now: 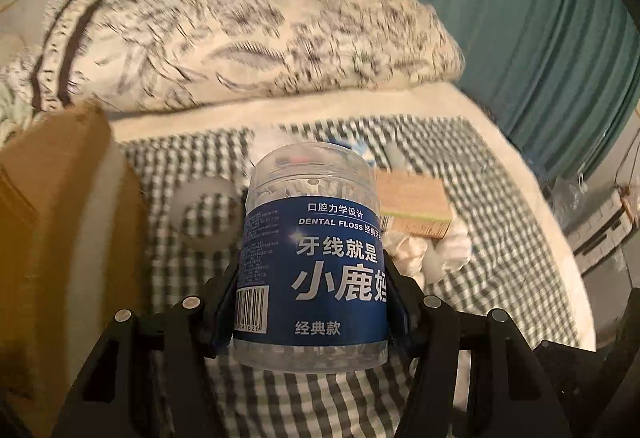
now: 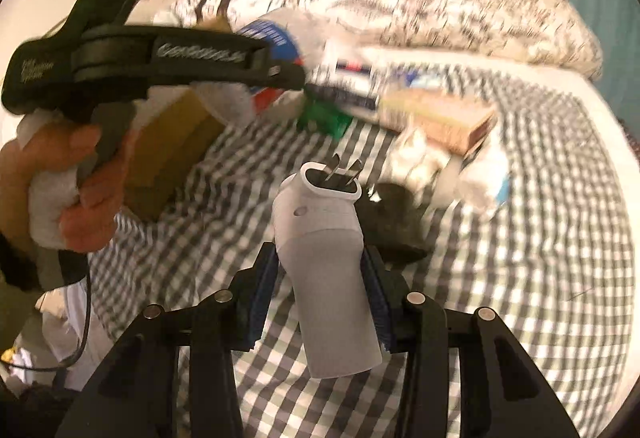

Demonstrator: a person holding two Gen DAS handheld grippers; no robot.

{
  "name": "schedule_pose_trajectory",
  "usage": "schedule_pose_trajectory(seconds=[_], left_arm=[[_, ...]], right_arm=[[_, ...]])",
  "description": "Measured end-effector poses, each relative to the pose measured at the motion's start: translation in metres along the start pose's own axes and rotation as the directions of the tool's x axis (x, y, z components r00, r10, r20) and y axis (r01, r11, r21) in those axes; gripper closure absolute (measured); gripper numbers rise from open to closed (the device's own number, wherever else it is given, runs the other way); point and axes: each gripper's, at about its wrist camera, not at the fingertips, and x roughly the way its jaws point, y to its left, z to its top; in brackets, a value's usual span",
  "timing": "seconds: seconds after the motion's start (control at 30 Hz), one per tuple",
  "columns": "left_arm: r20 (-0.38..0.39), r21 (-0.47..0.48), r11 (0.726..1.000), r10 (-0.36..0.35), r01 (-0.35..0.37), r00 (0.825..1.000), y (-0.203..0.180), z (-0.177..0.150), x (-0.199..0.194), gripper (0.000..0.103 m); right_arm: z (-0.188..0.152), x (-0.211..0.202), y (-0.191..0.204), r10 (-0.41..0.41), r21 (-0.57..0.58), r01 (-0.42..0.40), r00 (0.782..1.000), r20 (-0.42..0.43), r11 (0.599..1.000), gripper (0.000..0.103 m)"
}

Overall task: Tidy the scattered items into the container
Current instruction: 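Carry the floss jar and plug adapter with both grippers over the cardboard box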

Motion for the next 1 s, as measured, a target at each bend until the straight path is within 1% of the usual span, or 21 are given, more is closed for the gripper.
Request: schedule_pose_trajectory(seconds=[0.13,0.27,0.4,0.53,0.7,0.77,0.8,0.83,0.87,0.93,1.0], left_arm=[[0.052,0.007,1.000,0.012,-0.013,0.999,0.005,0.008,-0.038,0.041],[0.116,0.020,0.999,0.041,-0.043,0.992,0.008,0.014,-0.078,0.041],[0.179,0.013,0.998,0.063,-0.067,0.982,0.020,0.019,-0.122,0.041],[0.276,-0.013,0.995,0.101,-0.101,0.956,0.035,0.021,-0.173,0.041],[0.328,-0.033,0.989,0.145,-0.142,0.934,0.059,0.024,-0.223,0.041],[0.362,-0.040,0.984,0.179,-0.176,0.915,0.069,0.022,-0.241,0.041],[0.378,-0.043,0.978,0.206,-0.206,0.902,0.074,0.021,-0.248,0.040],[0.384,-0.049,0.972,0.231,-0.230,0.894,0.079,0.020,-0.252,0.040],[0.383,-0.057,0.968,0.246,-0.243,0.890,0.087,0.018,-0.256,0.040],[0.376,-0.079,0.967,0.256,-0.244,0.891,0.103,0.015,-0.263,0.040],[0.372,-0.092,0.960,0.279,-0.264,0.885,0.114,0.013,-0.266,0.040]], right_arm=[[0.018,-0.028,0.000,-0.042,0.018,0.041,0.995,0.092,0.999,0.060],[0.040,-0.062,0.012,-0.072,0.032,0.068,0.982,0.175,0.997,0.060],[0.060,-0.095,0.032,-0.084,0.035,0.077,0.965,0.248,0.996,0.060],[0.080,-0.134,0.054,-0.067,0.037,0.059,0.949,0.309,0.998,0.060],[0.106,-0.162,0.088,-0.043,0.012,0.042,0.926,0.374,0.999,0.060],[0.120,-0.170,0.105,-0.022,0.002,0.023,0.921,0.390,1.000,0.060],[0.127,-0.171,0.111,-0.010,-0.005,0.013,0.919,0.394,1.000,0.060],[0.132,-0.172,0.118,0.001,-0.013,0.004,0.917,0.398,1.000,0.060],[0.137,-0.171,0.125,0.008,-0.022,0.001,0.915,0.403,1.000,0.060],[0.143,-0.170,0.137,0.014,-0.031,-0.002,0.914,0.405,1.000,0.060],[0.149,-0.164,0.148,0.033,-0.037,-0.020,0.914,0.404,0.999,0.060]])
